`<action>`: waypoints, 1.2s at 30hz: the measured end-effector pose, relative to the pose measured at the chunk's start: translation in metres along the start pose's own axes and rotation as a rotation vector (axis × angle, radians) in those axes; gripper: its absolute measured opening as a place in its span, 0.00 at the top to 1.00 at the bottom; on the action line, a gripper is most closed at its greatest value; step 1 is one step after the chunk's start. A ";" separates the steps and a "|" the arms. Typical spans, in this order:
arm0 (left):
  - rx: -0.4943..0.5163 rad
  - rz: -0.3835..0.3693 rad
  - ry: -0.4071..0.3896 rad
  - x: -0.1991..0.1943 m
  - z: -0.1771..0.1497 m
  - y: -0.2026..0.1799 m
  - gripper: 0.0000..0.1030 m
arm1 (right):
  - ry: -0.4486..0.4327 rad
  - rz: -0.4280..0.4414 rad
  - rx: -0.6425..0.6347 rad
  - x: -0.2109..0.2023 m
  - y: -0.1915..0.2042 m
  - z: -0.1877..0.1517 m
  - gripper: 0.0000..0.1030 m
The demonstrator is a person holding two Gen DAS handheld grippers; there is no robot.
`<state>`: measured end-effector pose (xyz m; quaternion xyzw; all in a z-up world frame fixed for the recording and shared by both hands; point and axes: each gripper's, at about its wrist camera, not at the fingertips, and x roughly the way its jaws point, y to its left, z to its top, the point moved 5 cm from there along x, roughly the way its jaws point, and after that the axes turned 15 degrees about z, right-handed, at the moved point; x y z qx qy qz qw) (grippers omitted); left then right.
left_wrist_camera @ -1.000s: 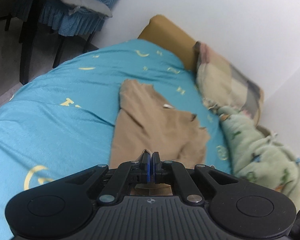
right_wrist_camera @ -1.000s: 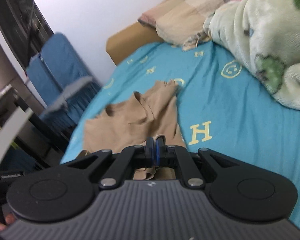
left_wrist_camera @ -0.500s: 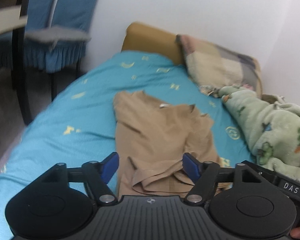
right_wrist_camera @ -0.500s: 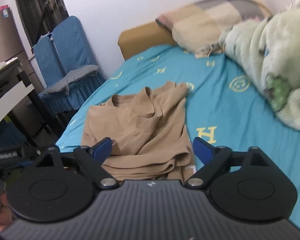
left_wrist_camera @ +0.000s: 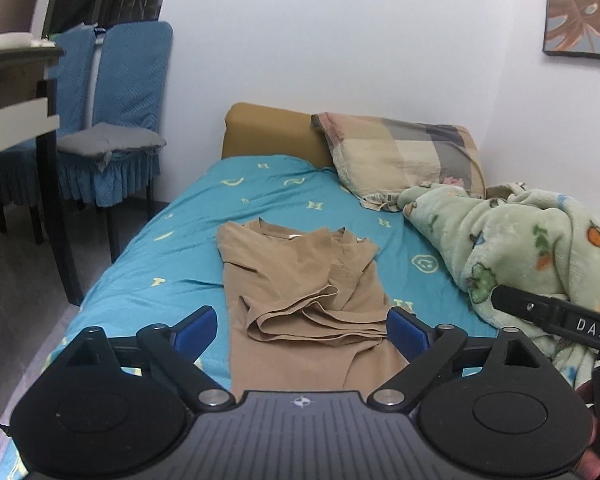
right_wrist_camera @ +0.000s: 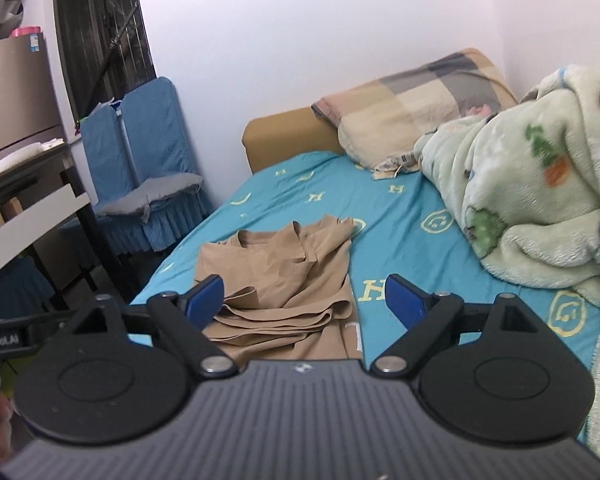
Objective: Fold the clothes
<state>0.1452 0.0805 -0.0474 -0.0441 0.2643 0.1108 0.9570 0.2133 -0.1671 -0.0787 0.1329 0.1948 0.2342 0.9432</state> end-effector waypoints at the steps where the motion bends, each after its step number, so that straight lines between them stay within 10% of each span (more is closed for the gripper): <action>1: 0.000 0.002 -0.003 -0.004 -0.002 0.000 0.08 | -0.004 0.005 -0.005 -0.002 0.001 0.000 0.14; 4: -0.002 0.004 0.007 -0.005 -0.005 0.000 0.08 | -0.007 0.007 -0.027 -0.007 0.004 0.000 0.37; 11: 0.011 0.011 0.044 0.006 -0.013 -0.004 0.08 | 0.018 0.020 0.023 0.001 -0.002 -0.004 0.15; 22: -0.025 0.006 0.122 0.025 -0.020 -0.004 0.08 | 0.075 -0.021 0.069 0.015 -0.011 -0.015 0.16; 36: -0.302 -0.098 0.563 0.090 -0.078 0.006 0.08 | 0.110 -0.083 0.099 0.023 -0.021 -0.025 0.16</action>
